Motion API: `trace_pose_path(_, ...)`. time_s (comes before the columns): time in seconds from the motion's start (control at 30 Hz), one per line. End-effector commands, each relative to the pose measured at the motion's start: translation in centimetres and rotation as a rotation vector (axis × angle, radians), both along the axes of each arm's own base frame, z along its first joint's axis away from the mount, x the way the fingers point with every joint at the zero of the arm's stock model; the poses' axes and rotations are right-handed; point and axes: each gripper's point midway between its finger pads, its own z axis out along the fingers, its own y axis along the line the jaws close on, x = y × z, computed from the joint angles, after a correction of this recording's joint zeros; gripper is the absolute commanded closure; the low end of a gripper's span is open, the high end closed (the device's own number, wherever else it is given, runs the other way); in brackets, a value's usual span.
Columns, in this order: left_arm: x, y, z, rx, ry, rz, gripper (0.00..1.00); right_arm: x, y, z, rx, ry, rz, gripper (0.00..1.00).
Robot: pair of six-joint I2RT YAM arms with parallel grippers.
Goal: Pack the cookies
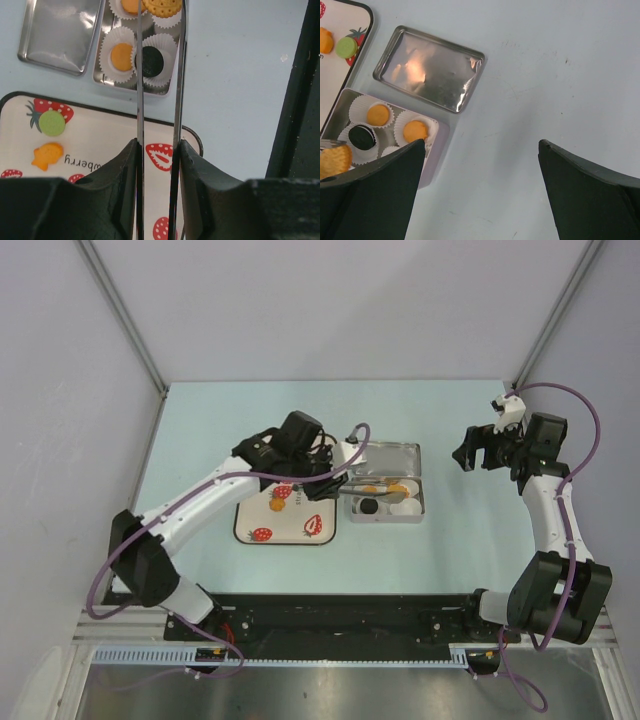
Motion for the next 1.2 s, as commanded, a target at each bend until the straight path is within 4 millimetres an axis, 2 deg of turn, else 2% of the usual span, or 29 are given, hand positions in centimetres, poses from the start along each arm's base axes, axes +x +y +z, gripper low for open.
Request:
trace_pose_path(0.0,1.5,-3.2,1.6,-0.042,-0.074,-0.034,0.89,0.1,-0.4,0.5,-0.017,-0.023,-0.002,0.00)
trace_pose_path(0.37,2.5,-5.7,0.1,-0.033,-0.057,-0.071,0.89,0.1,-0.4,0.3,-0.017,-0.019,-0.001,0.00)
trace_pose_path(1.17,2.7,-6.7,-3.3,0.013,-0.005,-0.084,0.88,0.0,-0.3,0.5,-0.015,-0.024,0.003,0.00)
